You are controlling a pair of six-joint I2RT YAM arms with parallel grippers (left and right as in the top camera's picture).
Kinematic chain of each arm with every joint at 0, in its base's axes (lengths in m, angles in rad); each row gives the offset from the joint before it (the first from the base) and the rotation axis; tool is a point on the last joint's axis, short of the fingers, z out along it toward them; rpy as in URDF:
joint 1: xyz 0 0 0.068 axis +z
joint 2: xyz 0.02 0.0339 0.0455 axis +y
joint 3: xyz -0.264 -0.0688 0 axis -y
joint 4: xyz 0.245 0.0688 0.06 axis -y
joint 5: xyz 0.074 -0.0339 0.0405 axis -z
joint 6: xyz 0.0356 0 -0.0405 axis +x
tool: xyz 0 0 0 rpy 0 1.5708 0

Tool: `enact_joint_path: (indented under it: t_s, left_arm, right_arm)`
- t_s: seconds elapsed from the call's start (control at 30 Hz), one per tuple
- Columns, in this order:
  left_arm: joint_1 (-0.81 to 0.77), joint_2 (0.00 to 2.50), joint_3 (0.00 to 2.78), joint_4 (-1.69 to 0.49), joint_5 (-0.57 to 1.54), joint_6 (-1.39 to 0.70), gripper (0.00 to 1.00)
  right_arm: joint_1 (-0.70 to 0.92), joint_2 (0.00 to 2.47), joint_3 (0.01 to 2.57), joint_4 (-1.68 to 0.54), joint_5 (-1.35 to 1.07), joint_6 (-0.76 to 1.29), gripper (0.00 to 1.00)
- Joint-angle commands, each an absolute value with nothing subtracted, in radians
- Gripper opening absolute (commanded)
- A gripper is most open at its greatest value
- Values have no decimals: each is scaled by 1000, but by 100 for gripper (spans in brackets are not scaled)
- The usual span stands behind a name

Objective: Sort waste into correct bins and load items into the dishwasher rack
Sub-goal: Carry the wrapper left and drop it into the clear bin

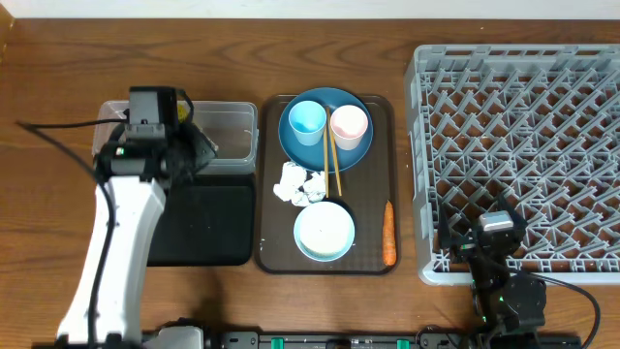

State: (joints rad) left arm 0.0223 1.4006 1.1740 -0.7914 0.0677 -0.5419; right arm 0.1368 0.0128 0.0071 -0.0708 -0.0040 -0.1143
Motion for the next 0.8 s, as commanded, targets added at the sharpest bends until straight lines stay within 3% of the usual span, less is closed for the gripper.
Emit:
enact_joint_path:
  t_s: [0.0,0.2,0.23,0.3,0.47,0.63,0.77]
  left_arm:
    - [59,1483,1190,-752,59,-524,6]
    - [112,1551,1190,-677,59,-524,6]
    - [118,1554,1190,-669,59,-524,11]
    - [129,1554,1190,-657,59,-524,39]
    - [132,1524,1200,-638,83,-486,63]
    - [129,1442,1224,-658,123,-479,72]
    - [104,1335,1224,-729,124,-479,71]
  right_arm:
    - [144,13,6,-75,-4,-121,99]
    - [143,13,6,-75,-4,-121,99]
    - [143,13,6,-75,-4,-121,99]
    - [144,13,6,-75,-4,-121,99]
    - [144,13,6,-75,-4,-121,99]
    - [143,13,6,-75,-4,-121,99]
    - [143,13,6,-75,-4,-121,99]
